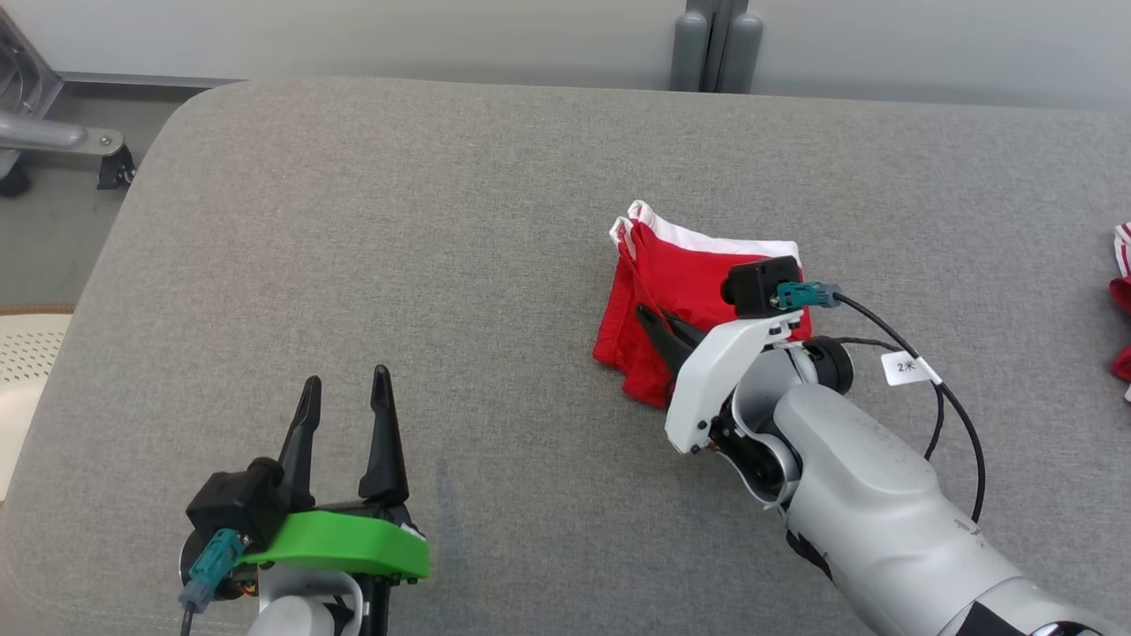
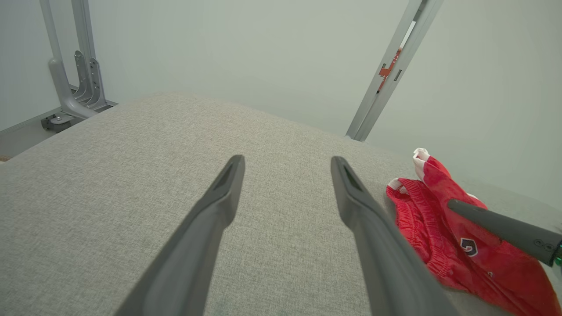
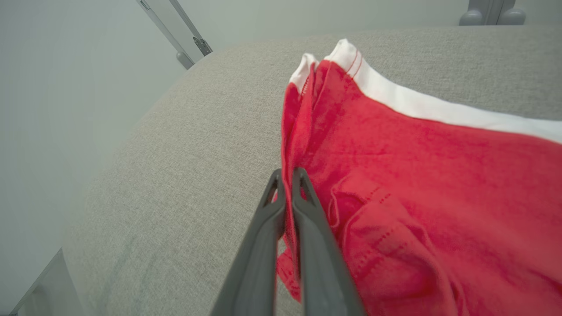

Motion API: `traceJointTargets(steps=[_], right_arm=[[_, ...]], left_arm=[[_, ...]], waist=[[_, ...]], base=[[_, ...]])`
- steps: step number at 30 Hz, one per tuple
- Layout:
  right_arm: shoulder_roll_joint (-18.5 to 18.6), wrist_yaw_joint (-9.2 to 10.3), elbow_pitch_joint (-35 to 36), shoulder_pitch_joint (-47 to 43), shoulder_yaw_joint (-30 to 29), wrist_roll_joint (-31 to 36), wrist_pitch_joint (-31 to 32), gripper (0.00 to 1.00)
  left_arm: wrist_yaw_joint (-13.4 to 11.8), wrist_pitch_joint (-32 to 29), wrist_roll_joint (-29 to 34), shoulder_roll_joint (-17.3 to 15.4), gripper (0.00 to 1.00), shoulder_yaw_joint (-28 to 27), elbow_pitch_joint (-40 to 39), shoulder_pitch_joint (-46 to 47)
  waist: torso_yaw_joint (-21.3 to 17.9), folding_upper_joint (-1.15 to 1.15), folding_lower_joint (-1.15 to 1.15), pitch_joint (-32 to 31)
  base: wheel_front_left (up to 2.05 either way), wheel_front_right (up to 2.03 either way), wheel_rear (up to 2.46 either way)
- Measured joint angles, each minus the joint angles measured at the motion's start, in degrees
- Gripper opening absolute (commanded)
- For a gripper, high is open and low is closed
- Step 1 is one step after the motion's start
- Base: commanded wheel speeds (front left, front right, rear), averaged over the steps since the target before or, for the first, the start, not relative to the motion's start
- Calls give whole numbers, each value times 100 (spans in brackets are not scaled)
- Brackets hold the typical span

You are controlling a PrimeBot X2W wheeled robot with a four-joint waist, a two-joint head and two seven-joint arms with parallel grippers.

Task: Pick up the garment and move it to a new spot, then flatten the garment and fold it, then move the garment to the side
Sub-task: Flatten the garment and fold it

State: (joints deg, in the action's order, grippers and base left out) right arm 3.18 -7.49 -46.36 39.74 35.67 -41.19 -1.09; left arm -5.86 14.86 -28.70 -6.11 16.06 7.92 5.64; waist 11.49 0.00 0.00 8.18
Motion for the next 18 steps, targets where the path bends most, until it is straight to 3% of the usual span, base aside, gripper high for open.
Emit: traceJointTargets(steps=[1,2,9,18], right_arm=[[-4,0,-10,0,31,-19,-3,42],[-4,0,7,0,58,-73,-9,100],[23,0,193,1,286,-148,-310,100],[654,0,597,-19,-68,126,-931,100]], left_arm=[[2,9,0,8,100,-4,9,-3],[4,9,0,12,100,-5,12,-4],[14,10,8,38,100,-21,32,-4],[30,12,26,79,100,16,41,-5]], waist=[[-5,0,0,4],[-11,0,0,8],[-148,0,0,15],[-372,0,0,-15]], base=[[0,0,0],[0,0,0],[0,0,0],[0,0,0]])
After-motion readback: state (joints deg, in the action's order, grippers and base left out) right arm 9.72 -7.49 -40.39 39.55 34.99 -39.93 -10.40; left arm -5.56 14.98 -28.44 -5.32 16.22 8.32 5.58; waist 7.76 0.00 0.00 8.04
